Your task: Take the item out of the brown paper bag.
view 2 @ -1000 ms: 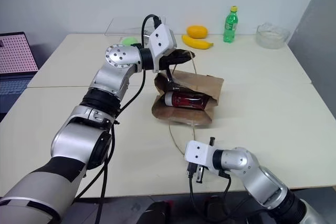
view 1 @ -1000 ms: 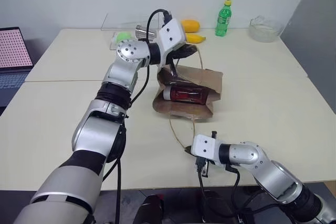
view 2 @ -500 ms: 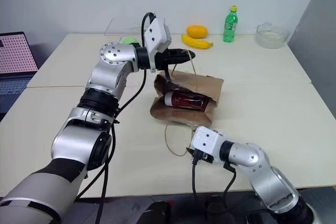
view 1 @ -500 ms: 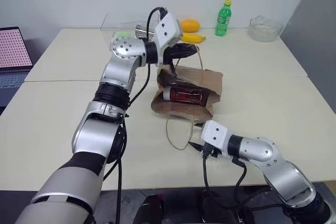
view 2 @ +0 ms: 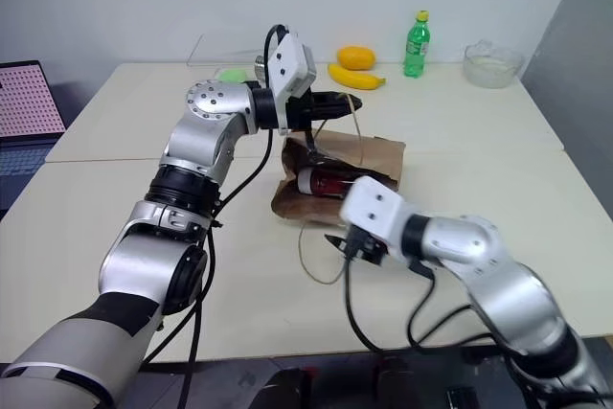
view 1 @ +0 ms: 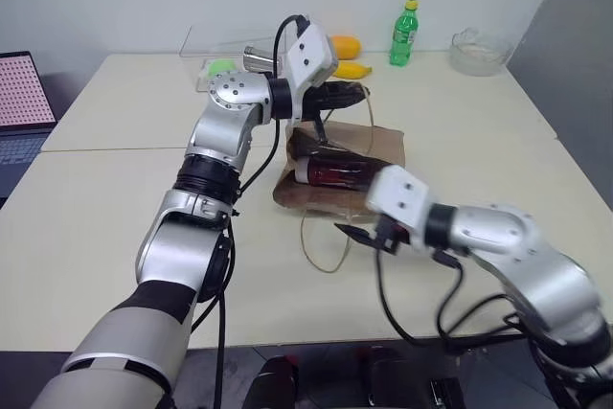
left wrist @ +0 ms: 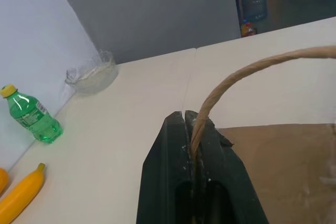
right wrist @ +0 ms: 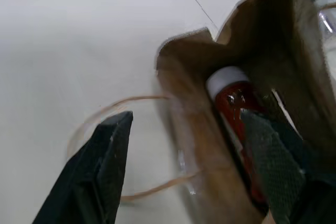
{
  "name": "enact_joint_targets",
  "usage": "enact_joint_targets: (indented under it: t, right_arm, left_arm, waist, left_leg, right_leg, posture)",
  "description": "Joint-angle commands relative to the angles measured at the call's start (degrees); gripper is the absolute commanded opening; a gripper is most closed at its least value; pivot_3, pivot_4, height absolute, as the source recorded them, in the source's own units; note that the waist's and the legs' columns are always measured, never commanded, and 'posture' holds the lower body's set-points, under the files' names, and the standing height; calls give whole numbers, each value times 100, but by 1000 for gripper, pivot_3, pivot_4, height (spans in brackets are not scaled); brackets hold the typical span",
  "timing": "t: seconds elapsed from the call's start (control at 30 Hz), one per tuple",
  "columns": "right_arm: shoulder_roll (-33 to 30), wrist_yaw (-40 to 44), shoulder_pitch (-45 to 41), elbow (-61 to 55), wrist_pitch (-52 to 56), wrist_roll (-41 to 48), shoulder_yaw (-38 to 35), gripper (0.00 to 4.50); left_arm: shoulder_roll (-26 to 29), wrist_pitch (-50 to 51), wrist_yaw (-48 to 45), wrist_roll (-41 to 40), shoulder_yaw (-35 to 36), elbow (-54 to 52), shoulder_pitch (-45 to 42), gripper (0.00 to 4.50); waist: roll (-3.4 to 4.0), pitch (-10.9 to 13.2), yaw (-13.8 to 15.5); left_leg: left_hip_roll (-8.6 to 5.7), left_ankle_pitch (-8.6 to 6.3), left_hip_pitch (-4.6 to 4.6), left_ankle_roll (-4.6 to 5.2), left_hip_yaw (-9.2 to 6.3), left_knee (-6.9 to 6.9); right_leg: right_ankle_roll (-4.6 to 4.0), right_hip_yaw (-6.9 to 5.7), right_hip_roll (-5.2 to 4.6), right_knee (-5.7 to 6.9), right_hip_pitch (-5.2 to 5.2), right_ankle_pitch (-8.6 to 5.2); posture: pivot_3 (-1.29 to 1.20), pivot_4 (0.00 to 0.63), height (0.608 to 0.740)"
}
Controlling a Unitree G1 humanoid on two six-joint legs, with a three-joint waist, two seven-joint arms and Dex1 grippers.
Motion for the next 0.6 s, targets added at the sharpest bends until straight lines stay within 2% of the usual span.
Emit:
enact_joint_targets:
  t: [0.03,0.1,0.2,0.23,0.43,0.6]
  right_arm:
    - [262,-354,-522,753,-374,-623,516,3409]
    - [398,-465,-797,1233,-549,-897,687,3409]
    - [572,-602,-1181,1919,-841,-1315,895,4369]
    - [582,-546,-1263,2047,-880,-1418,997,4459]
    - [659,-298,-1573,2860,-1123,-2123,1610,4459]
    - [683,-120,-1813,3521,-1386,-2799,2023,4459]
  left_arm:
    - [14,17,68,-134,170,-161,-155,0]
    - [25,17,76,-142,176,-154,-160,0]
    - [26,9,111,-145,193,-146,-167,0]
    - [23,10,120,-147,194,-153,-164,0]
    - [-5,-6,151,-147,195,-163,-147,0]
    - [-30,-40,173,-144,204,-133,-152,0]
  waist:
    - [0,0,-2]
    - [0,0,-1]
    - [0,0,-3]
    - [0,0,-3]
    - [1,-1,-21]
    - [1,-1,-45]
  left_leg:
    - [0,3,-3,-6,-1,0]
    - [-2,8,-10,-15,-1,1]
    - [-5,10,-21,-18,-1,0]
    - [-6,10,-27,-19,-1,2]
    - [-9,11,-94,-20,-2,39]
    - [-11,11,-95,-21,0,45]
  right_leg:
    - [0,0,0,0,-2,0]
    - [-1,1,-2,-1,-10,0]
    - [-1,1,-6,-3,-19,0]
    - [-1,0,-6,-2,-25,1]
    - [0,2,-6,30,-93,3]
    - [-1,5,-6,46,-98,3]
  posture:
    - [0,150,740]
    - [0,150,740]
    - [0,150,740]
    - [0,150,740]
    - [0,150,740]
    - [0,150,740]
